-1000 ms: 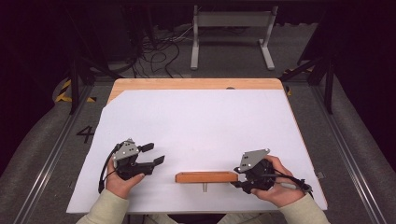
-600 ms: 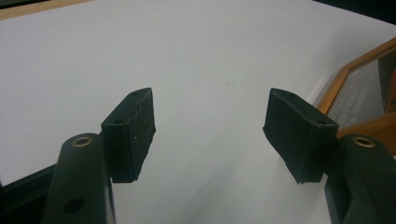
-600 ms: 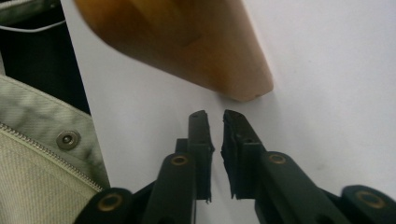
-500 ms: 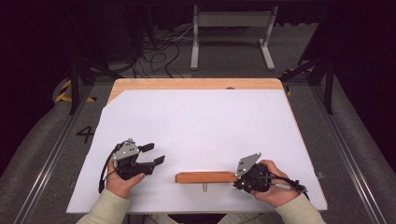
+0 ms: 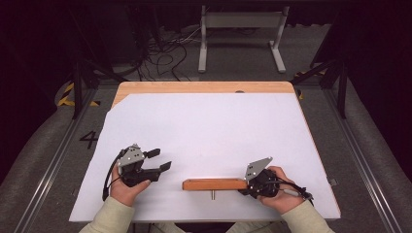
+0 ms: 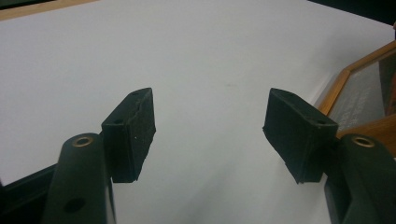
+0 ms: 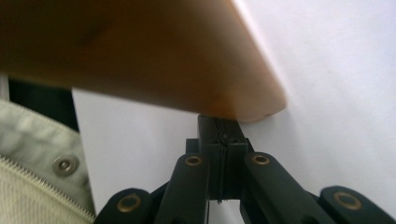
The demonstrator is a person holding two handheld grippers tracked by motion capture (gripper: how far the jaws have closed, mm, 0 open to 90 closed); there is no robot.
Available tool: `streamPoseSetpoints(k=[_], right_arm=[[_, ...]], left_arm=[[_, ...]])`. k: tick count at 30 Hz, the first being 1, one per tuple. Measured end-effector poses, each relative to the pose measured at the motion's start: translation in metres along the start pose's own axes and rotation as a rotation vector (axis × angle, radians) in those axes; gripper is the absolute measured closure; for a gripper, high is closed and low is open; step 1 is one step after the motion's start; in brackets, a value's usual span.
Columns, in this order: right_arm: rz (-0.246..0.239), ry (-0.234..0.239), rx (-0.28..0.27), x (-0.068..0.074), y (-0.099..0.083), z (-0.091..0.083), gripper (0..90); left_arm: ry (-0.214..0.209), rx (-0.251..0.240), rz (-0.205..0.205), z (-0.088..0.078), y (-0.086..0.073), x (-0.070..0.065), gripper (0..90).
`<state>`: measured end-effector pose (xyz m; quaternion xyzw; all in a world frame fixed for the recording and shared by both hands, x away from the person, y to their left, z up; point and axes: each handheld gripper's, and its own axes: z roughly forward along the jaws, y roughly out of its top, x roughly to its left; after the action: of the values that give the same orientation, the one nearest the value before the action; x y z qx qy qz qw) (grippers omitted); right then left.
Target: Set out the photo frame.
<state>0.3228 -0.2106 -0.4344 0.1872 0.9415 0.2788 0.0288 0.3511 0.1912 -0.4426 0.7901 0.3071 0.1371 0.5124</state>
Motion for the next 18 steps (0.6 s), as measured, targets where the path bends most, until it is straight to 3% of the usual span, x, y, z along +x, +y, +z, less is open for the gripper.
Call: streamPoseSetpoints(k=[6,18], right_arm=[[0.034,-0.004,-0.02,-0.005,-0.001,0.002,90.0],[0.126,-0.098,-0.078,-0.026,0.01,0.004,90.0]], left_arm=[[0.005,0.003,0.0,-0.001,-0.001,0.0,34.1],[0.033,0.002,-0.014,-0.012,-0.008,0.002,34.0]])
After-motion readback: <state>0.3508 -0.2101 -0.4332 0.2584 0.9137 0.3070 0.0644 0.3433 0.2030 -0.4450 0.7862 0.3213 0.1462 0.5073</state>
